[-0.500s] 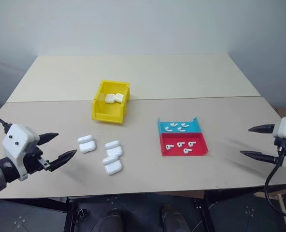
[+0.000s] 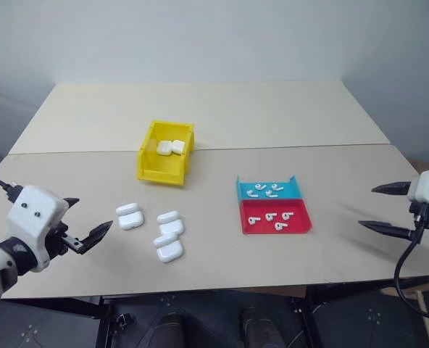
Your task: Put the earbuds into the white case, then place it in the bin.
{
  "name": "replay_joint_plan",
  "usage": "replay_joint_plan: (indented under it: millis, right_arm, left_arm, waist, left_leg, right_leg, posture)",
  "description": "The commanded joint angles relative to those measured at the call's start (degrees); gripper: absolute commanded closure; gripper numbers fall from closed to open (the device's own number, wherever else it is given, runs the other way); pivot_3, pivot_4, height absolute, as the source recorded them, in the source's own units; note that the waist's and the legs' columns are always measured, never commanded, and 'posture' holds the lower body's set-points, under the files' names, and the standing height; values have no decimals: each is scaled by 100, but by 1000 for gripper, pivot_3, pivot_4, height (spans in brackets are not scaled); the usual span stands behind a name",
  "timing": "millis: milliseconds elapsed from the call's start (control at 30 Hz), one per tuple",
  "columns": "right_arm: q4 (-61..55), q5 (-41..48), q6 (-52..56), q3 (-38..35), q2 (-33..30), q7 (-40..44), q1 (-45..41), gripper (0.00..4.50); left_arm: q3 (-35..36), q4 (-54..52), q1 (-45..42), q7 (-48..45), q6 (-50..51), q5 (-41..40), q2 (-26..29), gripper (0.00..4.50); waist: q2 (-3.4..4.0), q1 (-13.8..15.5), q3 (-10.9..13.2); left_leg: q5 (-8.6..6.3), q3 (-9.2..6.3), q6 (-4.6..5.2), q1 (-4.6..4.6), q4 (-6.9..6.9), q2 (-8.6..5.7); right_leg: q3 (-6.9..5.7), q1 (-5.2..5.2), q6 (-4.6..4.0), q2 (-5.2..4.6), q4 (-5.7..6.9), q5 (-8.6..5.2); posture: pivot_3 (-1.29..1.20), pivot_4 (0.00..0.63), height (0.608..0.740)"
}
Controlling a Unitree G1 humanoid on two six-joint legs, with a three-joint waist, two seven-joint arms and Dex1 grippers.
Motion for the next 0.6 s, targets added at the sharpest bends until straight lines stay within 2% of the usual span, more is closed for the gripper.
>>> replay_joint_plan:
  millis: [33, 133, 233, 467, 600]
  right_arm:
    - [-9, 54, -22, -151, -246, 114, -102, 0]
    - [-12, 50, -8, -275, -284, 140, 58, 0]
    - [-8, 8, -36, -373, -270, 92, 283, 0]
    - [-154, 75, 30, -474, -280, 65, 488, 0]
    - [-169, 74, 43, -532, -243, 38, 585, 0]
  left_arm:
    - [74, -967, -333, 872, 1415, -547, -380, 22]
    - [-217, -1146, -717, 1872, 2534, -1322, -494, 22]
    - [-421, -1146, -1503, 2966, 3552, -1812, -962, 22]
    - [-1235, -1046, -2200, 5708, 3664, -2181, -2485, 22]
    - [-1336, -778, -2664, 7357, 3664, -2318, -3575, 22]
  waist:
    - [0, 0, 0]
    - [0, 20, 0]
    - [-1, 57, 0]
    - [-5, -4, 0]
    - [-10, 9, 1]
  left_leg:
    - [0, 0, 0, 0, 0, -2]
    - [0, -9, 0, 0, 0, -3]
    - [1, -22, 1, 4, 3, -5]
    - [3, -30, -3, 14, 19, -23]
    - [8, -39, -11, 16, 22, -29]
  right_leg:
    - [0, 0, 1, -2, 1, 0]
    - [-2, 3, 2, -2, 3, 0]
    - [-7, 12, 2, 0, 6, 0]
    - [-1, 37, 15, -12, 0, 12]
    - [-1, 42, 16, -13, 3, 15]
  posture:
    - [0, 150, 740]
    - [0, 150, 740]
    - [0, 150, 740]
    - [0, 150, 740]
    - [0, 150, 740]
